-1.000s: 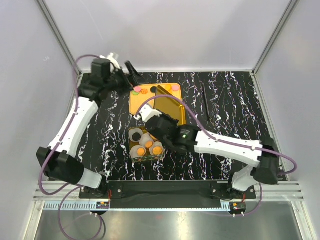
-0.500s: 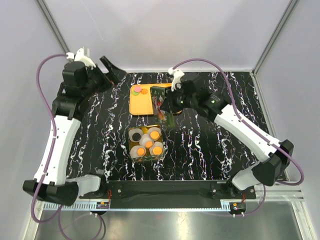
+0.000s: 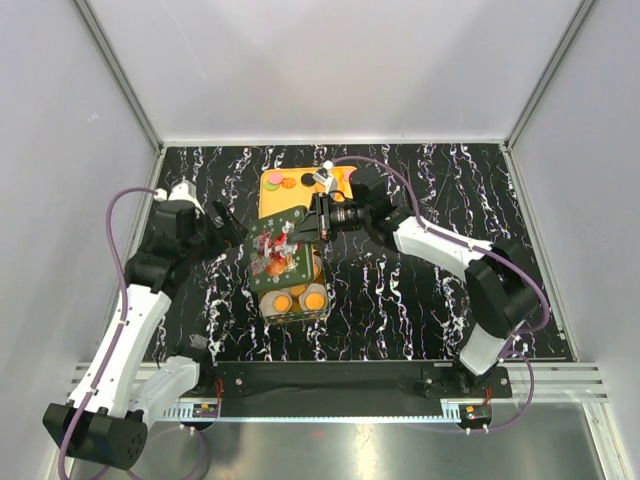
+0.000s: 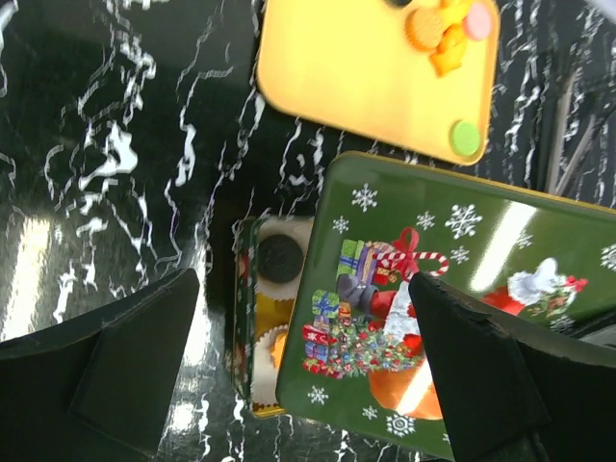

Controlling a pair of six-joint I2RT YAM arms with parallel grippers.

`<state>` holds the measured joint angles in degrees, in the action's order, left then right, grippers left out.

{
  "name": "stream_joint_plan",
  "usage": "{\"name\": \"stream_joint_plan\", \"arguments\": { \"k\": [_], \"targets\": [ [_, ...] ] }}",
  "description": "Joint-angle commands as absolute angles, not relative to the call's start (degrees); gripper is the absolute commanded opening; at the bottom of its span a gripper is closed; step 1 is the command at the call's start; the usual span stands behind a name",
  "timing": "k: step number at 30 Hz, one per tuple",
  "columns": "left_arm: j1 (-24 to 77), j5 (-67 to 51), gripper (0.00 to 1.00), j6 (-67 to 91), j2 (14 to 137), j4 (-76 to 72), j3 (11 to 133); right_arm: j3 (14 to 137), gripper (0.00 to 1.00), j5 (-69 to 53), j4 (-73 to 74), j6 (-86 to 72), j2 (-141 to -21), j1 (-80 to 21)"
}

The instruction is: Pack the cookies

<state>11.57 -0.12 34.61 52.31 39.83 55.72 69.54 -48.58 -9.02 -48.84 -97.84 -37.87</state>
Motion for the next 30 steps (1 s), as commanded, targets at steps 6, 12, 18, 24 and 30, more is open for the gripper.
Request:
{"name": "stream_joint_plan", "arguments": {
  "k": [6, 12, 18, 24, 30],
  "targets": [
    [11.7, -2.9, 0.99, 37.3, 49.2, 30.3, 43.9, 63.6, 0.01, -56.9, -33.1, -61.3, -100.9, -37.8],
    [11.7, -8.7, 0.99, 38.5, 48.5, 23.3, 36.9, 61.7, 0.01, -58.0, -36.8, -63.3, -103.6, -37.8],
    [11.9, -13.7, 0.99, 39.6, 48.1, 15.6, 31.1, 60.9, 0.01, -58.6, -38.8, -63.6, -106.6, -37.6],
    [11.8, -17.6, 0.99, 40.4, 48.0, 9.2, 26.8, 59.7, 0.01, -59.1, -42.5, -65.5, -109.1, -36.7],
    [11.8, -19.2, 0.99, 40.9, 49.8, 6.2, 24.7, 57.7, 0.01, -59.9, -48.4, -68.6, -111.6, -35.4]
  ]
}}
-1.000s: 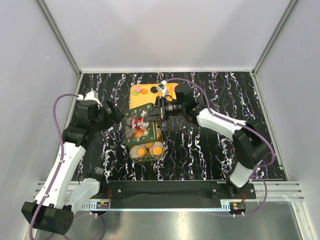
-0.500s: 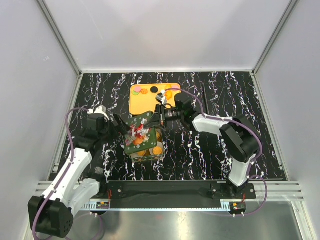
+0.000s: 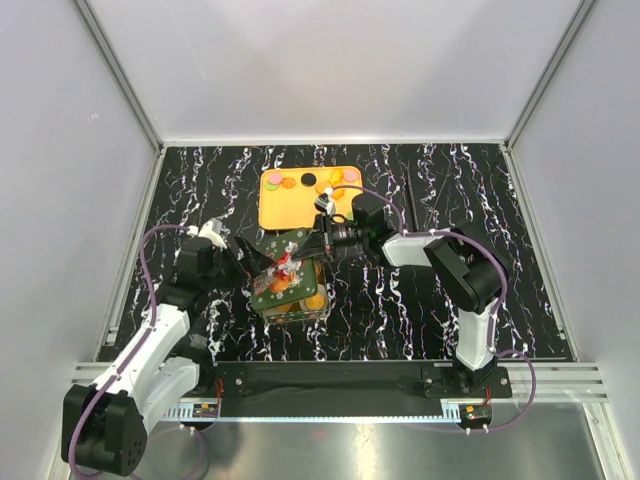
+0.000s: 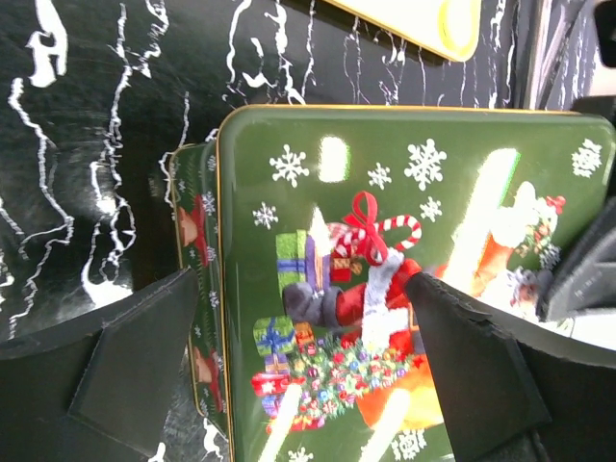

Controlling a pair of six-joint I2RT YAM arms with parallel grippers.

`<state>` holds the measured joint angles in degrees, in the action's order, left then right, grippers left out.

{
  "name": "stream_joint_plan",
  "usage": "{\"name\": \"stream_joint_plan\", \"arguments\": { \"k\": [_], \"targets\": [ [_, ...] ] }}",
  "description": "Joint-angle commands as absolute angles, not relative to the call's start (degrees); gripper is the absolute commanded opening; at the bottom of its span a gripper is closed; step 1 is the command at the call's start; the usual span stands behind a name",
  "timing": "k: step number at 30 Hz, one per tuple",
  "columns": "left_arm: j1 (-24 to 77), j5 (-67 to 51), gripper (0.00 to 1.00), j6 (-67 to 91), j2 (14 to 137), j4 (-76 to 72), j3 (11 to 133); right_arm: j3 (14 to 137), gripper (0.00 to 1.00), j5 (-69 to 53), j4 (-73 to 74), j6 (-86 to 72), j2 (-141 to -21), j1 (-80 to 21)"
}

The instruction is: Pack the cookies

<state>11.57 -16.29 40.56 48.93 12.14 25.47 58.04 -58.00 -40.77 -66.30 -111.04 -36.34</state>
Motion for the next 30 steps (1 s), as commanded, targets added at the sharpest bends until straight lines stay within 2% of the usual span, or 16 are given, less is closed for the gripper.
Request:
{"name": "stream_joint_plan", "arguments": {
  "k": [1, 18, 22, 29, 30],
  "targets": [
    [11.8, -19.6, 0.99, 41.0, 49.9, 5.5, 24.1, 57.5, 0.01, -59.9, -48.5, -68.6, -111.8, -35.2],
    [12.2, -19.8, 0.99, 41.1, 52.2, 4.5, 24.2, 53.3, 0.03, -60.6, -57.0, -72.5, -115.8, -33.9],
    [12.6, -19.7, 0.99, 41.0, 52.8, 4.7, 24.3, 52.5, 0.07, -60.6, -57.0, -72.2, -115.4, -33.3],
    [13.0, -19.4, 0.99, 40.7, 53.5, 4.9, 24.4, 51.6, 0.20, -60.5, -57.7, -72.3, -115.9, -32.7],
    [13.1, -19.4, 0.99, 40.6, 53.8, 5.0, 24.5, 51.5, 0.24, -60.4, -57.8, -72.5, -116.0, -32.4]
  ]
}}
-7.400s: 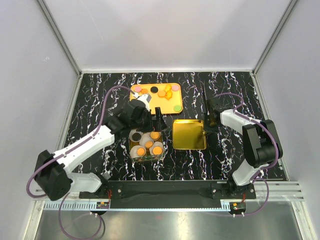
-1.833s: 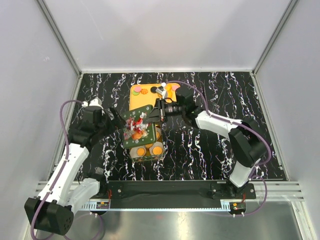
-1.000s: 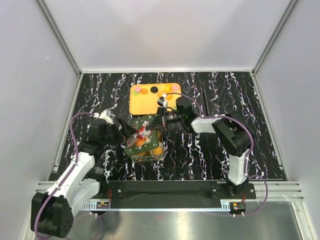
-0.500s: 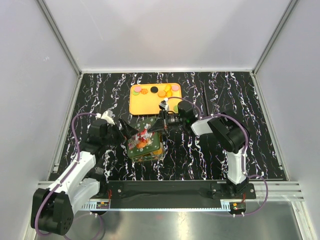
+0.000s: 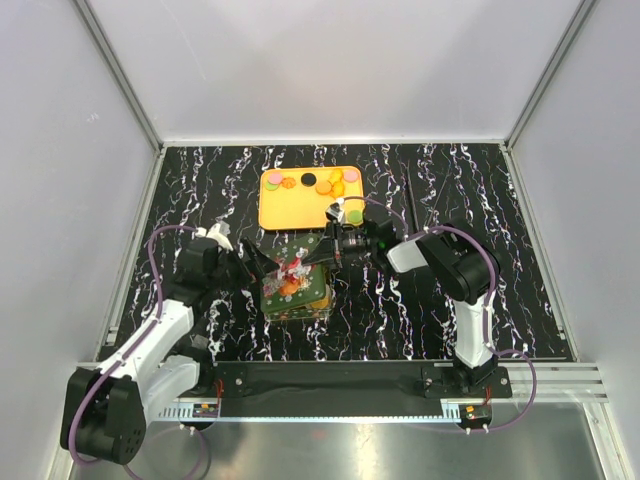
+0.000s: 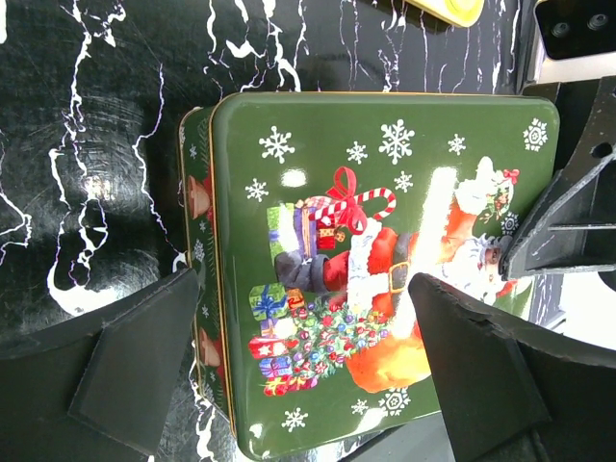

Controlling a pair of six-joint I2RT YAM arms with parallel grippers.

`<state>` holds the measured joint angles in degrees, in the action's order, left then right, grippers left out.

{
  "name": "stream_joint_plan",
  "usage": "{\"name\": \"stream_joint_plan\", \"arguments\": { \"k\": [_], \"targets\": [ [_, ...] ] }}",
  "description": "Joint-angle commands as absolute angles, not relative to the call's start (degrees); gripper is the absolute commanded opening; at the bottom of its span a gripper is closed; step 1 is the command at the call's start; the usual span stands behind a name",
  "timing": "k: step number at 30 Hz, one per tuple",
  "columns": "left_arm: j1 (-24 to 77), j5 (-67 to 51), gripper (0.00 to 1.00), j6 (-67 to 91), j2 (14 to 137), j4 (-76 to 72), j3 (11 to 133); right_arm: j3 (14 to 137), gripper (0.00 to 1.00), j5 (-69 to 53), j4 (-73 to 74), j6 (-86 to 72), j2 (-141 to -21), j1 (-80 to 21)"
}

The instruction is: Pack the cookies

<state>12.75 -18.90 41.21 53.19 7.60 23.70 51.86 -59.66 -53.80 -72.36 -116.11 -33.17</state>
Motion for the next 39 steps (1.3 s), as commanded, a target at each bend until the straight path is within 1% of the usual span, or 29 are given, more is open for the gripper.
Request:
{"name": "stream_joint_plan", "arguments": {
  "k": [1, 3, 6, 7, 13, 30, 36, 39],
  "targets": [
    [13.1, -19.4, 0.99, 40.6, 53.9, 5.0, 24.5, 51.2, 0.25, -60.4, -58.1, -72.6, -116.0, -32.3],
    [13.3, -19.4, 0.99, 40.5, 54.3, 5.0, 24.7, 50.5, 0.29, -60.4, -59.2, -73.3, -116.1, -31.9],
    [13.5, -19.3, 0.99, 40.6, 54.8, 5.0, 25.0, 49.4, 0.32, -60.4, -61.0, -74.2, -116.2, -31.4],
    [13.6, -19.3, 0.99, 40.7, 55.0, 4.7, 25.1, 49.0, 0.35, -60.4, -61.5, -74.4, -116.2, -31.0],
    [14.6, -18.5, 0.99, 41.0, 55.9, 4.5, 25.8, 46.4, 0.40, -60.7, -66.4, -77.0, -116.3, -29.3],
    [19.7, -14.6, 0.99, 41.7, 60.7, 3.8, 28.2, 38.8, 0.43, -61.0, -68.7, -76.3, -114.7, -23.0],
    [20.5, -13.0, 0.99, 41.0, 61.5, 5.6, 29.8, 37.3, 0.44, -60.4, -65.2, -73.6, -113.3, -21.1],
    [20.8, -12.3, 0.99, 40.4, 61.7, 6.9, 30.7, 36.9, 0.46, -59.6, -61.4, -70.9, -112.1, -20.6]
  ]
}}
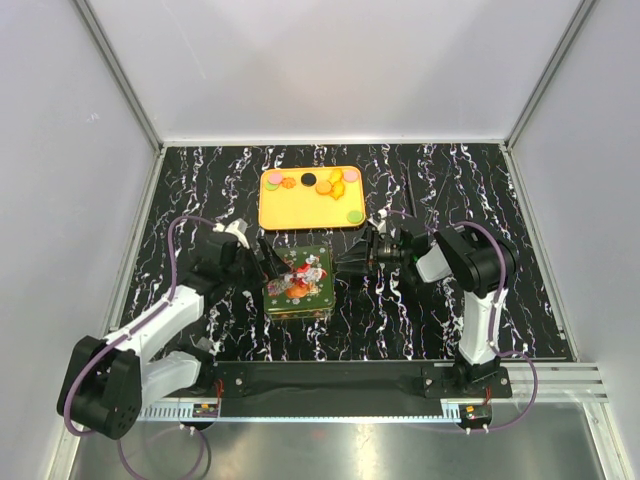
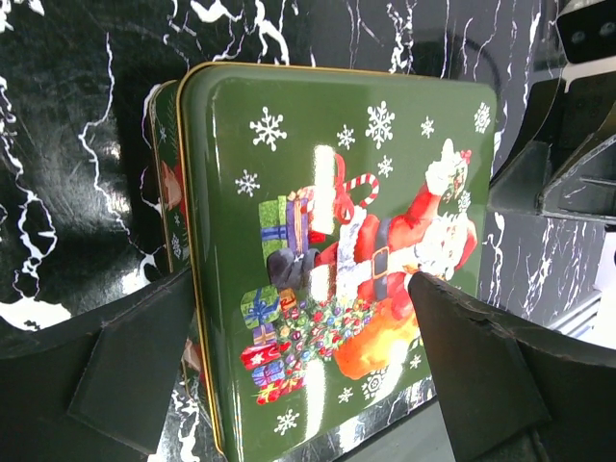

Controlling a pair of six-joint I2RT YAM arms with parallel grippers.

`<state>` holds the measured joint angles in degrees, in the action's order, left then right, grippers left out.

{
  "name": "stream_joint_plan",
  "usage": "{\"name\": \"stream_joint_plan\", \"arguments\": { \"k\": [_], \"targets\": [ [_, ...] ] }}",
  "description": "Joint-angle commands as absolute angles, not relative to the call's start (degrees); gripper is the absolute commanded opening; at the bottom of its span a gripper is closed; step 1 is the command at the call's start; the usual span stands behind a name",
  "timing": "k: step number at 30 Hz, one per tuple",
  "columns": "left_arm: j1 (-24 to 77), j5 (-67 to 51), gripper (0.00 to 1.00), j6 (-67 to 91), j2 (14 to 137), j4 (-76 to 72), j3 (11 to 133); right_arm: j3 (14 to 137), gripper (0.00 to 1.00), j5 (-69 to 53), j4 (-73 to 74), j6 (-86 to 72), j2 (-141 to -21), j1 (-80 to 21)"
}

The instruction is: Pack the cookies

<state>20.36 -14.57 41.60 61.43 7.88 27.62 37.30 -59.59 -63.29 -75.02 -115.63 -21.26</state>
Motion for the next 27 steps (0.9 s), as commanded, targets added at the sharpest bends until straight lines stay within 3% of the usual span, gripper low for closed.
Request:
{"name": "stream_joint_plan", "arguments": {
  "k": [1, 16, 27],
  "targets": [
    [20.9, -12.1, 0.99, 40.3, 61.8, 7.2, 30.8, 37.1, 0.46, -59.4, -59.2, -70.2, -111.7, -20.6],
    [22.2, -10.2, 0.99, 38.1, 64.8, 11.8, 34.8, 43.4, 0.63, -46.3, -19.5, -44.1, -99.8, -25.1],
    [23.6, -8.6, 0.99, 38.1, 68.2, 13.6, 36.7, 46.4, 0.61, -41.7, -15.6, -41.5, -103.4, -28.7]
  ]
}}
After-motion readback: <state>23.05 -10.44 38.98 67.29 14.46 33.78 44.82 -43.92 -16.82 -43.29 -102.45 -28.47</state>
